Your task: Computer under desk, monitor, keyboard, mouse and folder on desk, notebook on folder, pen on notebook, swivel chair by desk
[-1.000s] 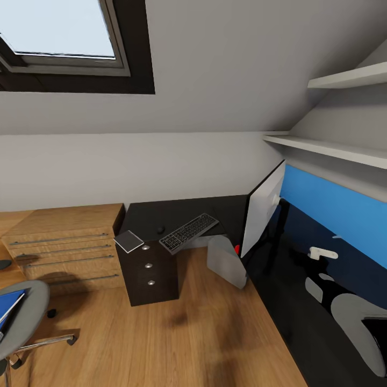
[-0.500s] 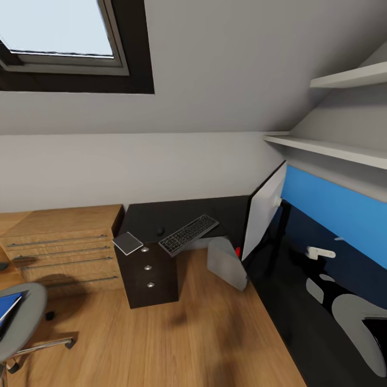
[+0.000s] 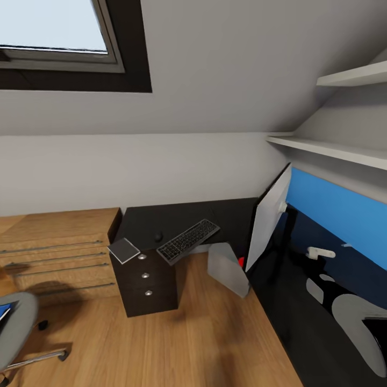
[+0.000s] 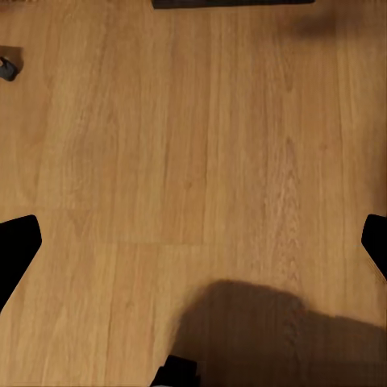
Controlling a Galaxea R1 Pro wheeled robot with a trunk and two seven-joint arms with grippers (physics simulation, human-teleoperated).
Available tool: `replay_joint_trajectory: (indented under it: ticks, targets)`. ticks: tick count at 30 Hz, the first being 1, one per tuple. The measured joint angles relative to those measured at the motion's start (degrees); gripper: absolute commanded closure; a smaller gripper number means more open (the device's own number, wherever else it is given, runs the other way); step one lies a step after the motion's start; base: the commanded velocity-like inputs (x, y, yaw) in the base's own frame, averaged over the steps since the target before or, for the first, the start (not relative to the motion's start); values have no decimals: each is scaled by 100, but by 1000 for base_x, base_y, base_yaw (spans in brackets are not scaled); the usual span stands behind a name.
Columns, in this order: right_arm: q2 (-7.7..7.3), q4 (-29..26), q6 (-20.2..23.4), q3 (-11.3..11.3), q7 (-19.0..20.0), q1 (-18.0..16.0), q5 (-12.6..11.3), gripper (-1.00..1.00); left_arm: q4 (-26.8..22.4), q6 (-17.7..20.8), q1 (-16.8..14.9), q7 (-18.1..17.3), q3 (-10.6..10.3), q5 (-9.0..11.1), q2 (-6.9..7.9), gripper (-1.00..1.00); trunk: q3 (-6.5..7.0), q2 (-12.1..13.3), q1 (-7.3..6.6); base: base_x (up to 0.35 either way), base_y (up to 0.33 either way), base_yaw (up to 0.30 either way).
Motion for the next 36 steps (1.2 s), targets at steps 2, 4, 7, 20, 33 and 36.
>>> replay_joint_trajectory:
  ticks: [2, 4, 7, 20, 33, 36]
  targets:
    - [-1, 0, 0, 0, 0, 0, 2, -100, 0, 3, 0, 0, 0, 0, -1, -100, 0, 0, 1, 158, 0, 0]
    - [-2, 0, 0, 0, 0, 0, 1, -100, 0, 5, 0, 0, 0, -1, -2, -100, 0, 0, 1, 101, 0, 0]
    - [-3, 0, 0, 0, 0, 0, 4, -100, 0, 7, 0, 0, 0, 1, -3, -100, 0, 0, 2, 47, 0, 0]
    - [-3, 0, -61, 1, 0, 0, 5, -100, 3, 8, 0, 0, 0, 5, -3, -100, 0, 0, 2, 153, -1, 0]
    - [-3, 0, -62, 0, 0, 0, 5, -100, 8, 8, 0, 0, 0, 5, -3, -100, 0, 0, 3, 98, -22, 0]
    - [-3, 0, -62, 1, 0, 0, 5, -100, 8, 6, 0, 0, 0, 5, -3, -100, 0, 0, 1, 173, -57, 0]
